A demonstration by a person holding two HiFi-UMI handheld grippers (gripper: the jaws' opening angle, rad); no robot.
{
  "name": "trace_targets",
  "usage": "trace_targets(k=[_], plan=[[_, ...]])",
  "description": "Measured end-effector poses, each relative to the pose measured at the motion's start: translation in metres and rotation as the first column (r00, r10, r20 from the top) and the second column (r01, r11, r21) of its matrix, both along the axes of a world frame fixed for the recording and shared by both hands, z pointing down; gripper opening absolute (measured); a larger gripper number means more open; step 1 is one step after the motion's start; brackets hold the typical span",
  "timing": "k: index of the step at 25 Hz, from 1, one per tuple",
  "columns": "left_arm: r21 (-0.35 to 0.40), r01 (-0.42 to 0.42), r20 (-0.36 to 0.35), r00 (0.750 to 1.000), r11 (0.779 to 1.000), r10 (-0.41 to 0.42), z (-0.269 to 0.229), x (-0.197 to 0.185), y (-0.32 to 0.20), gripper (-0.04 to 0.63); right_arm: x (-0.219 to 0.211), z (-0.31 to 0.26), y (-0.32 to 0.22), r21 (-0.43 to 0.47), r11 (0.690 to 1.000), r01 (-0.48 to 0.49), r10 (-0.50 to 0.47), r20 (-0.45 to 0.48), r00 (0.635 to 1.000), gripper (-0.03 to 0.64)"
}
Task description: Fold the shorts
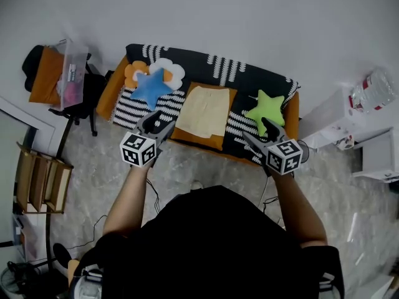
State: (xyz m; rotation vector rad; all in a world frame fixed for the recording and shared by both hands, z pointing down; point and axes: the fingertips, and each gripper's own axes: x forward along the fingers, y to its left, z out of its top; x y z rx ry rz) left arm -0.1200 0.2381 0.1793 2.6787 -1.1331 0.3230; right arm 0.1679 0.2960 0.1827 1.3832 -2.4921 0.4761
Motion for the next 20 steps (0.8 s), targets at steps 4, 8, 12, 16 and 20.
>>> trace_targets(k=[4,8,12,16,20], plan=[[-0.006,-0.010,-0.004,1.000,1.000,0.010,0.006,-0.014,-0.018,0.270,-0.016,-0.002,-0.018,0.003,1.000,0.002,-0.002,-0.013,1.000,0.392],[-0.009,-0.019,-0.003,1.000,1.000,0.019,0.010,-0.031,-0.039,0.272,-0.032,0.000,-0.039,0.006,1.000,-0.008,0.008,-0.011,1.000,0.394],[0.003,-0.016,-0.006,1.000,1.000,0.016,0.008,-0.049,-0.056,0.272,-0.048,0.001,-0.055,0.008,1.000,-0.012,0.012,-0.013,1.000,0.396],[0.015,-0.011,-0.011,1.000,1.000,0.011,0.005,-0.066,-0.069,0.272,-0.062,-0.002,-0.068,0.019,1.000,-0.006,0.006,-0.026,1.000,0.396],[0.007,-0.002,-0.021,1.000,1.000,0.003,0.005,-0.078,-0.075,0.273,-0.073,-0.005,-0.078,0.020,1.000,0.004,-0.003,-0.034,0.999,0.396]])
